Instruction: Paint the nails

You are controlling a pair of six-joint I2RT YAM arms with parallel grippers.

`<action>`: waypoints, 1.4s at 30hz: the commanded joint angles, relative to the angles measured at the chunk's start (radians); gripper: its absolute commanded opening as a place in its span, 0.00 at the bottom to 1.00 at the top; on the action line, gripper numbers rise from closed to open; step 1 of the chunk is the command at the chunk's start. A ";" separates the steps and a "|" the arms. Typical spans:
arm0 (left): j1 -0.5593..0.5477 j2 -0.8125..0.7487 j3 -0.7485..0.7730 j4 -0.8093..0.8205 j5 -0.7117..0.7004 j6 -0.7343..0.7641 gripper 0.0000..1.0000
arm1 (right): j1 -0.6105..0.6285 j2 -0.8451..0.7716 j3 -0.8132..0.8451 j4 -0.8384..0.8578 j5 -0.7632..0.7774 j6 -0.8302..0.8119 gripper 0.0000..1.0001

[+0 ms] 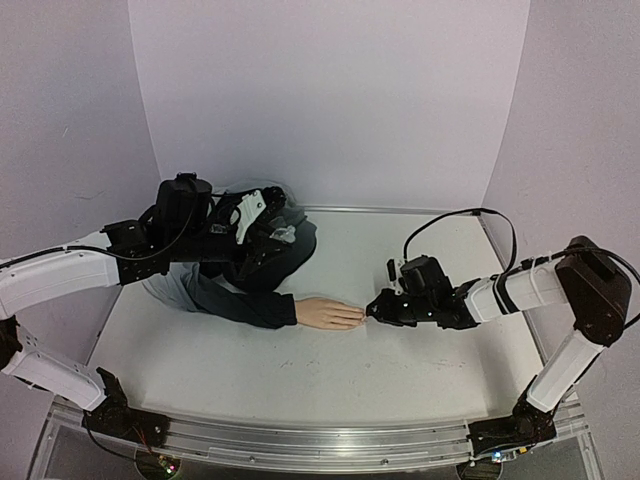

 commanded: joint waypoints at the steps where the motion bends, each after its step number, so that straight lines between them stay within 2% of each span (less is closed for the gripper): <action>1: -0.003 -0.026 0.042 0.025 0.011 -0.009 0.00 | 0.007 0.006 0.024 0.018 -0.019 -0.008 0.00; 15: -0.003 -0.025 0.043 0.024 0.009 -0.009 0.00 | 0.007 0.041 0.021 0.027 -0.007 0.006 0.00; 25: -0.003 -0.025 0.042 0.023 0.009 -0.007 0.00 | 0.008 -0.004 0.010 -0.031 0.063 0.023 0.00; 42: -0.005 -0.028 0.043 0.024 0.010 -0.008 0.00 | 0.011 0.005 0.030 0.012 0.005 0.007 0.00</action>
